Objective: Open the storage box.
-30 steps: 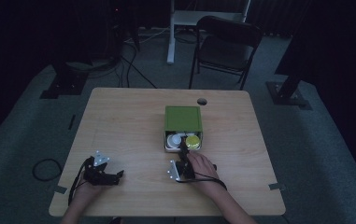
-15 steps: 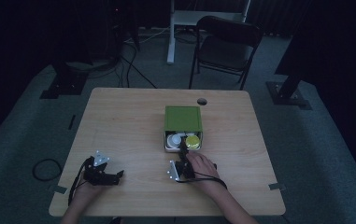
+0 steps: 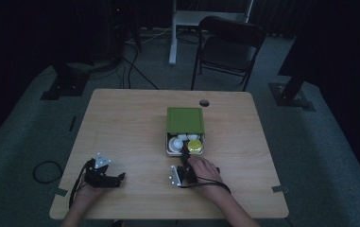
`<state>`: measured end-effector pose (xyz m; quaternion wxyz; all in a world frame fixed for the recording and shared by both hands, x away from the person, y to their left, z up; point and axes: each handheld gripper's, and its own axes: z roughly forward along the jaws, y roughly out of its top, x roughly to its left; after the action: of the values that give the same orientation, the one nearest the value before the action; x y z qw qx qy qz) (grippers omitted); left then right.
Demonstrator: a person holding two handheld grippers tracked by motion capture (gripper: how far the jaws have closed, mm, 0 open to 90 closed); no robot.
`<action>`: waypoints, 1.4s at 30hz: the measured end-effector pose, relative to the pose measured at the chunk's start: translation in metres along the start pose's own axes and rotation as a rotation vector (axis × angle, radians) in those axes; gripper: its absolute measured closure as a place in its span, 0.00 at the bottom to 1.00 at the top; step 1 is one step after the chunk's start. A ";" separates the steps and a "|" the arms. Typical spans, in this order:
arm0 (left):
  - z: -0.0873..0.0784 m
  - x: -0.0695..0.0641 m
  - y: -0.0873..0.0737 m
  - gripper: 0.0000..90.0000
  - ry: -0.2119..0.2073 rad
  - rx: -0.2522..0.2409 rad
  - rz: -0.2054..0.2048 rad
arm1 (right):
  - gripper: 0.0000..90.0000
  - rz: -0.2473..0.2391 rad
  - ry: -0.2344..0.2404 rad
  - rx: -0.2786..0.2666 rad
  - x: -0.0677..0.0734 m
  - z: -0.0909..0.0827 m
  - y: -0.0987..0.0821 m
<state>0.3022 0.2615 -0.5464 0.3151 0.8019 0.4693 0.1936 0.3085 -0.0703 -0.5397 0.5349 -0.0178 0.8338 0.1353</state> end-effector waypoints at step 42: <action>0.000 0.000 0.000 0.02 0.000 0.001 0.001 | 0.80 -0.048 0.077 -0.045 0.022 -0.049 0.003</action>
<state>0.3022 0.2615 -0.5463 0.3144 0.8023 0.4692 0.1933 0.2547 -0.0769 -0.5393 0.5051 -0.0548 0.8499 0.1403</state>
